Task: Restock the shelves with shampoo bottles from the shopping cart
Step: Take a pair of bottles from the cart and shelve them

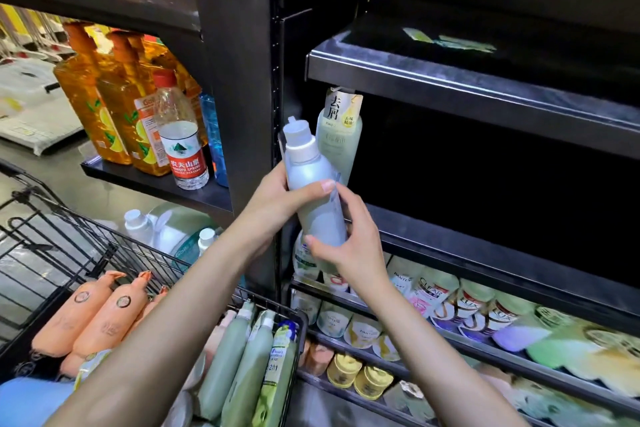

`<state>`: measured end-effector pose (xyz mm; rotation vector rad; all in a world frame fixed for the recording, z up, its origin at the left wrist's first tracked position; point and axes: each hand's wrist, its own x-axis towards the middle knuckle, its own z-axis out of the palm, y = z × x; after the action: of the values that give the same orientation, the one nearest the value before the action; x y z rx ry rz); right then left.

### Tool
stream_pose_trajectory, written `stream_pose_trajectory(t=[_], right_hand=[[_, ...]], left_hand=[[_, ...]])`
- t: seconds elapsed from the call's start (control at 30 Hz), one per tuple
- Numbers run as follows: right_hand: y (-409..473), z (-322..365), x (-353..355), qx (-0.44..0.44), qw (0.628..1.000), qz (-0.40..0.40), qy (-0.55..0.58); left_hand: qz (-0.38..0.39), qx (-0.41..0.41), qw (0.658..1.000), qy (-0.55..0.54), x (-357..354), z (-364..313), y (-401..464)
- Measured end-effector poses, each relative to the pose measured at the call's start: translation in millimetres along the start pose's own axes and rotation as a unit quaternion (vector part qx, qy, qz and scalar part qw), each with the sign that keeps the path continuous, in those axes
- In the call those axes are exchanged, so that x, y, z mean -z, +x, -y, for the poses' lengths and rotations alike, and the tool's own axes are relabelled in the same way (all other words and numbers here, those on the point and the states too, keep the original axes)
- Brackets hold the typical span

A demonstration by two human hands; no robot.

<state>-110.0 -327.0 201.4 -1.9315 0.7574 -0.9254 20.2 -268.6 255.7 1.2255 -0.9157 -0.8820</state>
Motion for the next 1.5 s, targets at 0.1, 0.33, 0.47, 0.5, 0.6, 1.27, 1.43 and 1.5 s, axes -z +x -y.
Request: stream_pose_trajectory(t=[0.1,0.33,0.47,0.5,0.6,1.27,1.43,1.5], right_hand=[[34,0,9,0.005,0.999,0.038,0.012],[86,-24,17,0.008,0.998,0.052,-0.028],[84,-36,20,-0.030,0.998,0.041,0.046],[85,-37,21,-0.036,0.997,0.035,0.059],[89,-42,25,-0.035,0.998,0.037,0.047],[81,-65,25,-0.056,0.996,0.029,-0.065],[78,-63,26,-0.051,0.995,0.046,-0.073],[75,-59,24,-0.059,0.997,0.030,-0.049]], left_hand=[[-0.072,-0.036,0.995,0.059,-8,-8,29],[-0.233,-0.049,0.955,0.176,-37,-1,74],[-0.188,-0.034,0.969,0.158,-34,12,83],[-0.164,-0.036,0.975,0.148,-29,15,84],[-0.101,-0.044,0.986,0.128,-13,24,83],[-0.190,0.026,0.970,0.150,-29,57,82],[-0.150,0.041,0.972,0.179,-16,95,48],[-0.115,0.026,0.962,0.248,-6,123,16]])
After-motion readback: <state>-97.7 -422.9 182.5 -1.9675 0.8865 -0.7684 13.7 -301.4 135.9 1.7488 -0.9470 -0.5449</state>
